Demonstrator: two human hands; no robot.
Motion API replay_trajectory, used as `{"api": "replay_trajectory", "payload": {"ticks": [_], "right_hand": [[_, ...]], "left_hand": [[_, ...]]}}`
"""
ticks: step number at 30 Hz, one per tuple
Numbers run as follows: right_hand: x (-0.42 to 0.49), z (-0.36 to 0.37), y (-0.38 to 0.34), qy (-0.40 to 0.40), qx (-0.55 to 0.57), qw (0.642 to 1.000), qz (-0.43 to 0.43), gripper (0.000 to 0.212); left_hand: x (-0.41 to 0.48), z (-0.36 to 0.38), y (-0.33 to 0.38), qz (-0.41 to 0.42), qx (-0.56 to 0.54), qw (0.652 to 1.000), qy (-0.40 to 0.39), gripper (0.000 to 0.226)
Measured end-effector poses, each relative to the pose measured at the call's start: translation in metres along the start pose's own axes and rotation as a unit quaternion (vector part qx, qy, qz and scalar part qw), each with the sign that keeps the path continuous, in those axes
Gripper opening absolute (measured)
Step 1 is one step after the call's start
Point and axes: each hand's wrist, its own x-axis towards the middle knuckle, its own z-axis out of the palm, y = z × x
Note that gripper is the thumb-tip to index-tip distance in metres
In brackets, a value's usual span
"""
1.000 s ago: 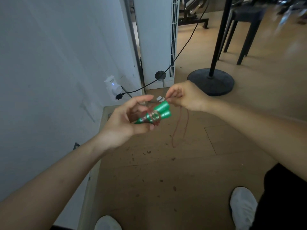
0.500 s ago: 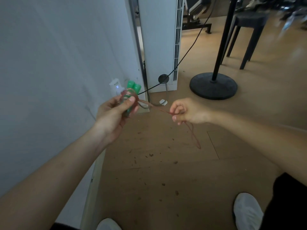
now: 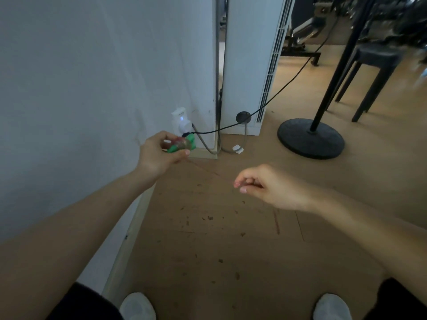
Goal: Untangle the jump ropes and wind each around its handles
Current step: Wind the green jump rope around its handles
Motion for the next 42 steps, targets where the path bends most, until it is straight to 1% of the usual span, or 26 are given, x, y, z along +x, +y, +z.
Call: {"api": "replay_trajectory", "payload": {"ticks": [2, 3, 7, 11, 13, 15, 17, 19, 21, 25, 29, 32, 34, 36, 38, 40, 42], "right_hand": [[-0.003, -0.007, -0.005, 0.009, -0.018, 1.000, -0.011, 0.011], [-0.005, -0.012, -0.007, 0.018, -0.020, 1.000, -0.013, 0.011], [-0.009, -0.030, -0.007, 0.084, -0.025, 0.996, -0.016, 0.010], [-0.009, -0.034, -0.004, 0.116, -0.012, 0.993, -0.030, 0.010], [-0.007, -0.031, -0.006, 0.124, -0.009, 0.991, -0.049, 0.009], [-0.006, -0.031, -0.006, 0.136, 0.002, 0.988, -0.066, 0.008], [-0.004, -0.036, -0.001, 0.158, 0.010, 0.985, -0.065, 0.007], [-0.001, -0.044, 0.013, 0.186, 0.009, 0.981, -0.047, 0.006], [0.002, -0.053, 0.029, 0.212, -0.009, 0.977, -0.030, 0.006], [0.006, -0.065, 0.054, 0.209, -0.042, 0.977, -0.027, 0.014], [0.008, -0.065, 0.071, 0.193, -0.044, 0.980, -0.009, 0.017], [0.011, -0.053, 0.077, 0.162, -0.070, 0.984, 0.002, 0.021], [0.014, -0.041, 0.078, 0.125, -0.088, 0.988, -0.002, 0.023], [0.017, -0.030, 0.075, 0.090, -0.102, 0.991, -0.010, 0.025], [0.020, -0.023, 0.070, 0.082, -0.100, 0.991, -0.017, 0.026], [0.022, -0.021, 0.065, 0.082, -0.091, 0.992, -0.019, 0.025], [0.022, -0.019, 0.060, 0.075, -0.081, 0.994, -0.018, 0.025]], "left_hand": [[0.000, -0.002, -0.004, 0.052, 0.086, 0.994, -0.050, 0.036], [-0.001, -0.002, -0.006, 0.071, 0.109, 0.988, -0.079, 0.036], [-0.005, 0.000, -0.007, 0.121, 0.157, 0.965, -0.172, 0.041], [-0.012, 0.009, -0.005, 0.124, 0.217, 0.940, -0.232, 0.044], [-0.019, 0.016, -0.002, 0.137, 0.258, 0.920, -0.261, 0.044], [-0.031, 0.024, 0.005, 0.167, 0.282, 0.891, -0.316, 0.039], [-0.043, 0.031, 0.012, 0.202, 0.293, 0.860, -0.366, 0.038], [-0.052, 0.035, 0.017, 0.226, 0.270, 0.849, -0.395, 0.042], [-0.058, 0.035, 0.023, 0.226, 0.209, 0.856, -0.416, 0.042], [-0.068, 0.026, 0.039, 0.123, 0.091, 0.878, -0.454, 0.038], [-0.063, 0.017, 0.044, 0.088, -0.025, 0.897, -0.432, 0.038], [-0.058, 0.014, 0.044, 0.016, -0.167, 0.901, -0.401, 0.042], [-0.054, 0.015, 0.047, -0.042, -0.279, 0.891, -0.356, 0.040], [-0.049, 0.017, 0.049, -0.084, -0.346, 0.890, -0.286, 0.037], [-0.043, 0.018, 0.047, -0.127, -0.364, 0.899, -0.208, 0.048], [-0.038, 0.017, 0.041, -0.174, -0.351, 0.911, -0.128, 0.056], [-0.030, 0.014, 0.030, -0.205, -0.326, 0.921, -0.069, 0.051]]}}
